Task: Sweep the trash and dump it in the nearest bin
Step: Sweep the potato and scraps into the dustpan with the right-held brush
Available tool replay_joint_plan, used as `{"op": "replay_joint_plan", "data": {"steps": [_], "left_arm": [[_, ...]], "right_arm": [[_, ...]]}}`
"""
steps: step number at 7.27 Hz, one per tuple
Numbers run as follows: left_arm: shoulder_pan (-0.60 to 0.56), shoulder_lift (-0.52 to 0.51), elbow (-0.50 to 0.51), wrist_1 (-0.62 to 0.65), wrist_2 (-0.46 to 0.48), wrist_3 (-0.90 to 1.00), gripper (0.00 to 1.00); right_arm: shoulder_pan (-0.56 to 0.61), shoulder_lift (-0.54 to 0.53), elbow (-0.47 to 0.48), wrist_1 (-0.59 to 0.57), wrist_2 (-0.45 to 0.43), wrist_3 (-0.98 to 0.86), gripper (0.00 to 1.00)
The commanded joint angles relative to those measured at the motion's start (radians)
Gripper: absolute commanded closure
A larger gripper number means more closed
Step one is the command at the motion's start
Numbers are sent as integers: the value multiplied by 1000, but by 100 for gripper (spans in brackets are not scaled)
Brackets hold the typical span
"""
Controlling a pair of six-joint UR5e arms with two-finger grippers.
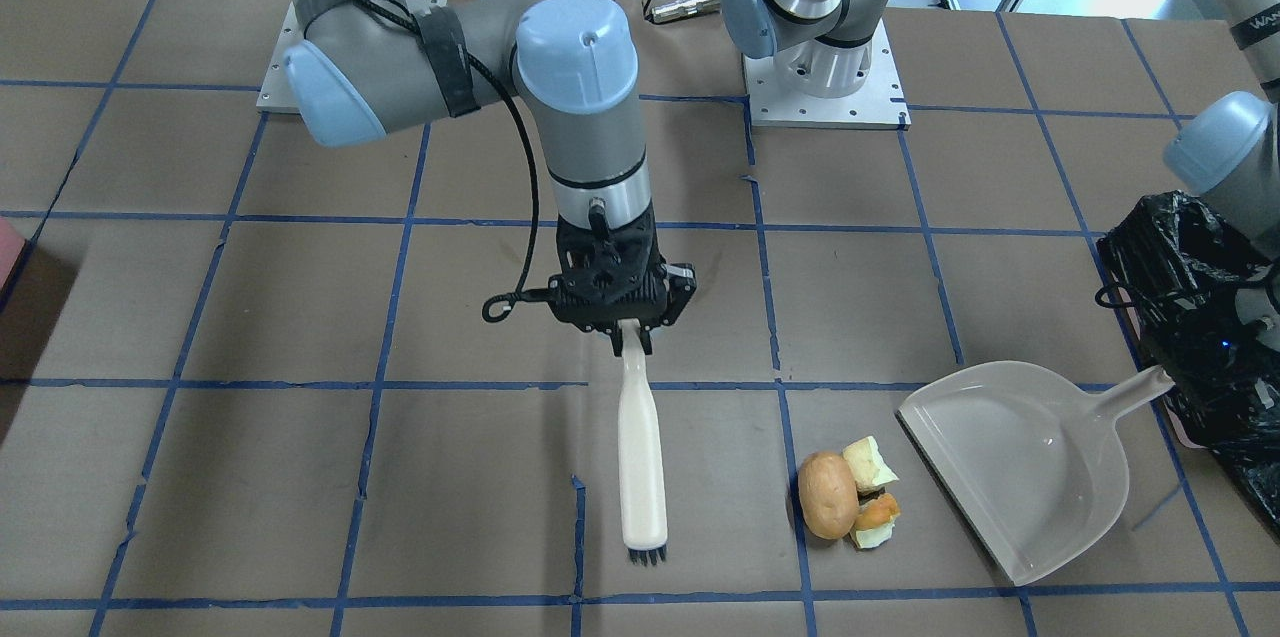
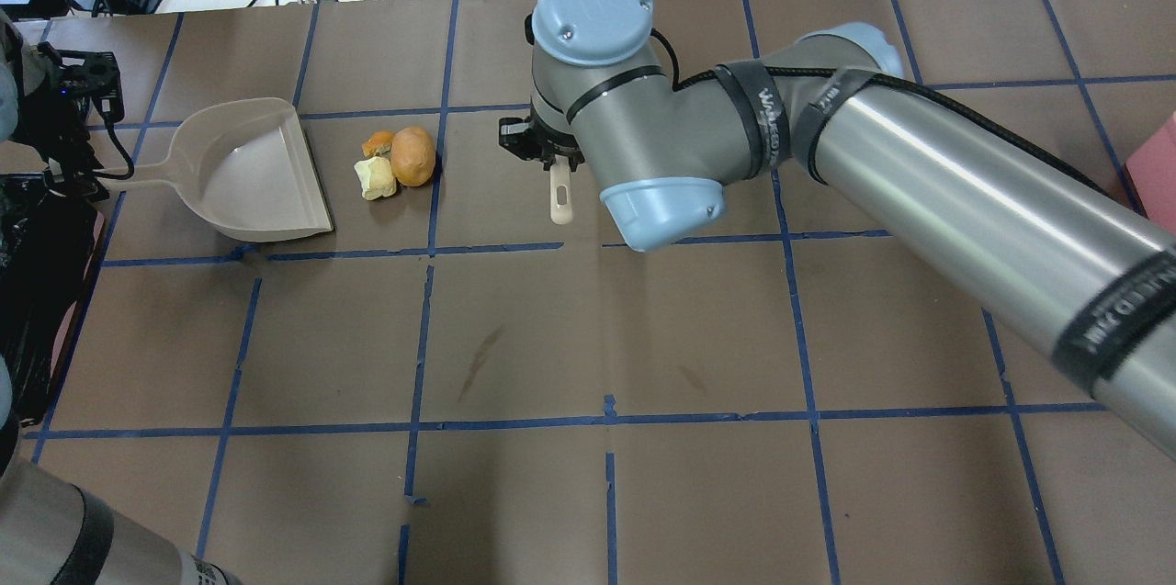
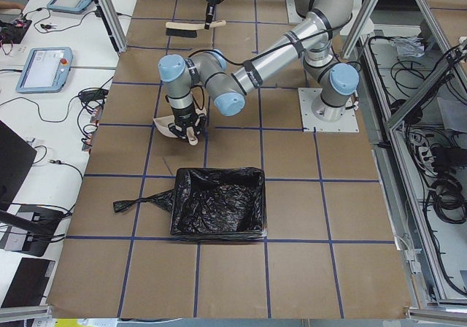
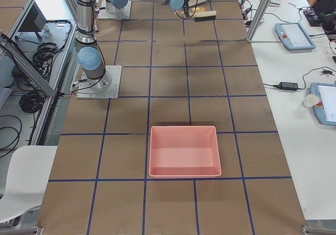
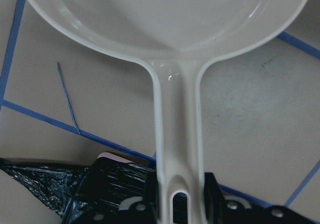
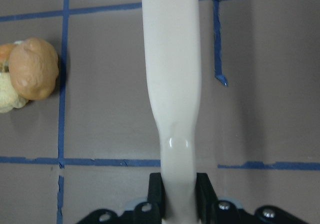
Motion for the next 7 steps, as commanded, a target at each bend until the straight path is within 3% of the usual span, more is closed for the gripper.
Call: {"op": "replay_joint_plan", "data": {"steps": [1,3,4,7], "left_arm": [[-2,-25,-8,8,-23,19,100],[-12,-26,-15,10,-34,20,100],[-15,-27,-21,7,-96,27,100],[-70,2,-35,7,-98,29,100]], "right_arm": [[1,134,-116,-2,2,4,91],[3,218,-197,-3,3,4,91],[3,279,-270,-3,4,4,91],[44,390,-433,3,13,51,90]]}}
